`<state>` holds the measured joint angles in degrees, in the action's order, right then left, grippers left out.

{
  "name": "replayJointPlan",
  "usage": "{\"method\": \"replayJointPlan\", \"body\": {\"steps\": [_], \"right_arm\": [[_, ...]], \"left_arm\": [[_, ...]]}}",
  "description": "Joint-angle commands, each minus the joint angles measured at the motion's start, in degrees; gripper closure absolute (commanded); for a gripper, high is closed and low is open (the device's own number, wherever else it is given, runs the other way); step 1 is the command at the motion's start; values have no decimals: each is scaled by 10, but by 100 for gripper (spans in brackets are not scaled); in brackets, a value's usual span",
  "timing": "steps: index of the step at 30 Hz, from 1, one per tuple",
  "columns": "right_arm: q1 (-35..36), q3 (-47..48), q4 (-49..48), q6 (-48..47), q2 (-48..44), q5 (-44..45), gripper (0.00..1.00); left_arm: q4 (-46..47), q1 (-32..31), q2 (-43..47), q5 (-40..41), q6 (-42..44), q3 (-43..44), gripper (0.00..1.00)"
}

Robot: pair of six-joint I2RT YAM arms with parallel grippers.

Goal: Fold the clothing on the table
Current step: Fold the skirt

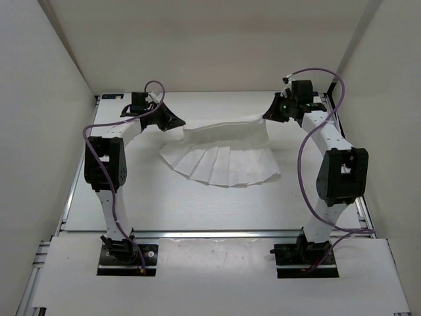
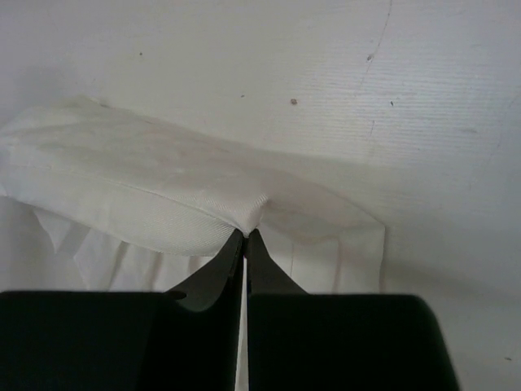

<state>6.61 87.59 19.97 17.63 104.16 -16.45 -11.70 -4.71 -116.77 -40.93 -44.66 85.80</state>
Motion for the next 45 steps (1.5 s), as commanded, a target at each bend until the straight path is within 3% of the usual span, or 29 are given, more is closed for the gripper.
{"method": "replayJointPlan", "body": {"steps": [1, 8, 17, 26, 35, 42, 45], "right_arm": [[-19, 11, 24, -10, -4, 32, 100], [-8, -62, 131, -15, -69, 35, 100], [69, -205, 236, -19, -158, 70, 100], [99, -279, 272, -36, -124, 24, 100], [163, -301, 340, -104, -67, 24, 99], [165, -242, 407, -108, -138, 57, 74], [153, -202, 427, -93, -169, 56, 69]], "left_arm": [[-13, 22, 36, 26, 28, 2, 100], [-23, 11, 146, 49, 74, -163, 100], [-123, -20, 218, 150, 163, -266, 100], [-185, -54, 170, 261, 197, -268, 100], [-215, -83, 119, 368, 194, -199, 100], [-219, -59, 163, 360, 176, -158, 100], [-230, -51, 188, 357, 175, -131, 91]]}}
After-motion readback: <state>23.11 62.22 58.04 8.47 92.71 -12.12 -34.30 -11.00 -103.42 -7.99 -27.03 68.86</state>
